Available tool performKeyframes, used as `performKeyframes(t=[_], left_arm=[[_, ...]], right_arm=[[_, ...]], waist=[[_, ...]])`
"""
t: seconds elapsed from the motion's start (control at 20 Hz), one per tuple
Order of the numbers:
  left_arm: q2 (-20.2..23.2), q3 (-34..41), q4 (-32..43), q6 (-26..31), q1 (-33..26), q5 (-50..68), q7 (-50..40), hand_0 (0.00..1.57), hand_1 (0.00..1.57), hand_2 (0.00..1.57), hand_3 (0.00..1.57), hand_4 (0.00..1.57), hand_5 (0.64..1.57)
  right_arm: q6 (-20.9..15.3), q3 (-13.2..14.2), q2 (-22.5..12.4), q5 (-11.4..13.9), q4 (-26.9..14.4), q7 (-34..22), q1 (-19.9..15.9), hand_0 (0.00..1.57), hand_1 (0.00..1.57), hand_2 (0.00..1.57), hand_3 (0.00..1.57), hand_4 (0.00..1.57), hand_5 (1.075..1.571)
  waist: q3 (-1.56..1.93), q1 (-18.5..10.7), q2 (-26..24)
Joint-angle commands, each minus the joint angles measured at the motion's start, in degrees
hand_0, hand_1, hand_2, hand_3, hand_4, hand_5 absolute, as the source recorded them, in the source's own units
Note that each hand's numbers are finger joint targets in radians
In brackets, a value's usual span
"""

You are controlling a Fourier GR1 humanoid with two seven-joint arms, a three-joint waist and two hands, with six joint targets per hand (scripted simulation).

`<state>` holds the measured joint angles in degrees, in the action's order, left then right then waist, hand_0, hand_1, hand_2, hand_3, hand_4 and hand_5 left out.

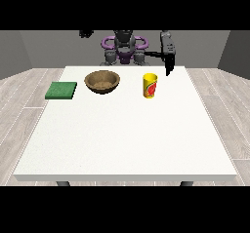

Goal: Pick the cup and pour the ball into the bowl, then pick the bowl and place it on the pad

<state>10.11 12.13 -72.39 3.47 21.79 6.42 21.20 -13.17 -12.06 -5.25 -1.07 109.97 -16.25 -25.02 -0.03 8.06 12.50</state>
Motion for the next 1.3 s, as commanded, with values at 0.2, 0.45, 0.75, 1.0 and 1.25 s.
performKeyframes(t=[0.2, 0.45, 0.75, 1.0, 1.25], left_arm=[[-0.3, 1.1, 16.9, 1.1, 1.5, -2.0, 13.2, 0.0, 0.0, 0.0, 0.0, 0.0, 1.437], [0.4, 2.4, 22.5, 1.9, 4.1, -1.0, 16.3, 0.0, 0.0, 0.0, 0.0, 0.0, 1.432], [1.4, 4.7, 31.2, 1.4, 6.1, -0.9, 23.6, 0.0, 0.0, 0.0, 0.0, 0.0, 1.426], [2.0, 5.9, 38.1, 0.6, 9.1, -0.9, 26.6, 0.0, 0.0, 0.0, 0.0, 0.0, 1.43], [6.2, 8.1, 41.2, 0.3, 9.5, -0.9, 31.4, 1.12, 1.12, 1.57, 1.5, 0.48, 1.536]], right_arm=[[2.9, 3.0, -0.8, -1.8, 3.1, -1.1, 3.3, 0.0, 0.0, 0.0, 0.0, 0.0, 1.568], [8.9, 8.2, -3.8, -6.9, 2.3, 3.2, 5.9, 0.0, 0.0, 0.0, 0.0, 0.0, 1.567], [12.4, 12.4, -6.2, -11.3, 6.8, 2.0, 7.2, 0.0, 0.0, 0.0, 0.0, 0.0, 1.568], [12.1, 15.3, -8.8, -13.0, 12.9, -4.5, 4.4, 0.0, 0.0, 0.0, 0.0, 0.0, 1.567], [16.9, 18.6, -10.2, -18.6, 16.6, -0.3, 7.5, 0.0, 0.0, 0.0, 0.0, 0.0, 1.564]], waist=[[-0.01, 1.0, -1.0], [0.01, 1.6, 0.5], [-0.01, 4.6, 2.6], [-0.03, 6.5, 3.2], [-0.01, 10.7, 8.3]])
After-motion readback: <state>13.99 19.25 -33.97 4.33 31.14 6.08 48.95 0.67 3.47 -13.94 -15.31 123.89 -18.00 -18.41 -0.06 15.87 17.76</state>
